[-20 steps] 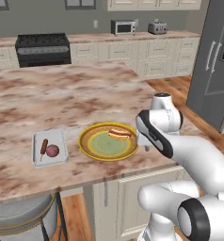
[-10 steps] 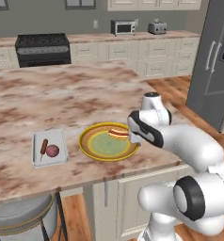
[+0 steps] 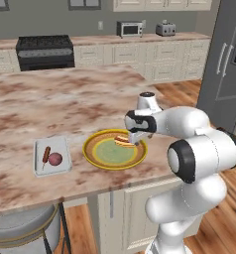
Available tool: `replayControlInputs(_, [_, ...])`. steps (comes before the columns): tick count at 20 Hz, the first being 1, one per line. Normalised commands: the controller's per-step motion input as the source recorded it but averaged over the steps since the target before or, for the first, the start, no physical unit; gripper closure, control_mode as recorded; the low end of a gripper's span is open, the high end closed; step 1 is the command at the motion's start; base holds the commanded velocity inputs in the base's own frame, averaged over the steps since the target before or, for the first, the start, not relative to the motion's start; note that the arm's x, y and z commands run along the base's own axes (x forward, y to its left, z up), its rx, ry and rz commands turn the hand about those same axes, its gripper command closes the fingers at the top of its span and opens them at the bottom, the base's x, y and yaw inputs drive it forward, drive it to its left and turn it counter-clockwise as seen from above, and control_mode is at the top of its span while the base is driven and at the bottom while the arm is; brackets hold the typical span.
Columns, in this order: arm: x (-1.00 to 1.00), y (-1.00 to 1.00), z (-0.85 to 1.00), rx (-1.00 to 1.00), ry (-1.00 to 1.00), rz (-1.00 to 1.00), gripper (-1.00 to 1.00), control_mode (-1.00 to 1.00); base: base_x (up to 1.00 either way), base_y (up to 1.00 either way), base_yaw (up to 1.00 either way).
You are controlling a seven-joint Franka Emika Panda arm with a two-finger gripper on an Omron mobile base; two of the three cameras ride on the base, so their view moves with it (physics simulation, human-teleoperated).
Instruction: Place one cooked food and one vegetable from the large plate to each tupperware container.
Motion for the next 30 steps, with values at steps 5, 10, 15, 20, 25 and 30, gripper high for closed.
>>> replayControlInputs(5, [0.86,0.27,-0.23,-0.02,0.17,0.31,-1.0,-1.0,0.0,0.0,0.0])
replayControlInputs(10, [0.33,0.27,-0.29,-0.01,0.23,0.29,-1.0,-1.0,0.0,0.0,0.0])
replayControlInputs(15, [0.22,0.14,-0.52,-0.03,0.1,0.18,-1.0,-1.0,0.0,0.0,0.0])
replayControlInputs(20, [0.09,0.0,-0.52,-0.08,0.0,0.1,-1.0,-1.0,0.0,0.0,0.0])
replayControlInputs(25, [0.0,0.02,-0.39,-0.05,0.0,0.06,-1.0,-1.0,0.0,0.0,0.0])
replayControlInputs(30, [0.0,0.1,-0.05,0.0,0.0,0.05,-1.0,-1.0,0.0,0.0,0.0])
